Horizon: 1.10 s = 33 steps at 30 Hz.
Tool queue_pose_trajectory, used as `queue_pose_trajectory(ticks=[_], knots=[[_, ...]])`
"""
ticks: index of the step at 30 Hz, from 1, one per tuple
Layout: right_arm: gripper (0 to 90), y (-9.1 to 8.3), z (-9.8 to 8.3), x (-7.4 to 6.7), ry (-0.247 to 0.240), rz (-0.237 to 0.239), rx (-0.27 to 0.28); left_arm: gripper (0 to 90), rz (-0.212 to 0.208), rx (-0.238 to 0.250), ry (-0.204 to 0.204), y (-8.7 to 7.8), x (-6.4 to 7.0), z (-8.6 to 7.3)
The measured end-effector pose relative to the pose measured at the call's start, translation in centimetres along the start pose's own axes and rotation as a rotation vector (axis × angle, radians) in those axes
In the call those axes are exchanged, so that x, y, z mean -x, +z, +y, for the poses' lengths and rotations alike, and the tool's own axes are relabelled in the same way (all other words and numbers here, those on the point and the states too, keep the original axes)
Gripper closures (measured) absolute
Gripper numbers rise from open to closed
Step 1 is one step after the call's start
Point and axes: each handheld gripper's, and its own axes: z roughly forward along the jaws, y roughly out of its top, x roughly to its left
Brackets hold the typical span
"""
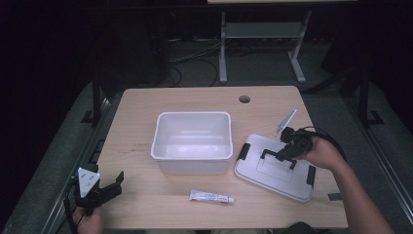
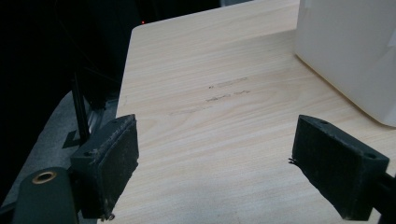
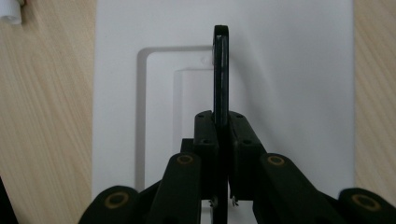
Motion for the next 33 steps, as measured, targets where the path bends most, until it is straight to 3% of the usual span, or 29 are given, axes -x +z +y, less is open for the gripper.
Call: queue_pose_trajectory(ticks=[9, 20, 33], knots=[[75.2, -0.4, -0.3, -0.6, -0.004, -0.001, 0.022, 14.0, -0.001, 0.001, 0.008, 0.0, 0.1, 0.0], [62.9, -1.6, -0.9, -2.2, -0.008, -0.051, 0.031, 14.1, 0.000, 0.003, 0.004, -0.1, 0.1, 0.0], [53.5, -2.8, -3.2, -5.4, -0.005, -0.067, 0.047, 14.1, -0.008, 0.006, 0.010, -0.1, 0.3, 0.1]])
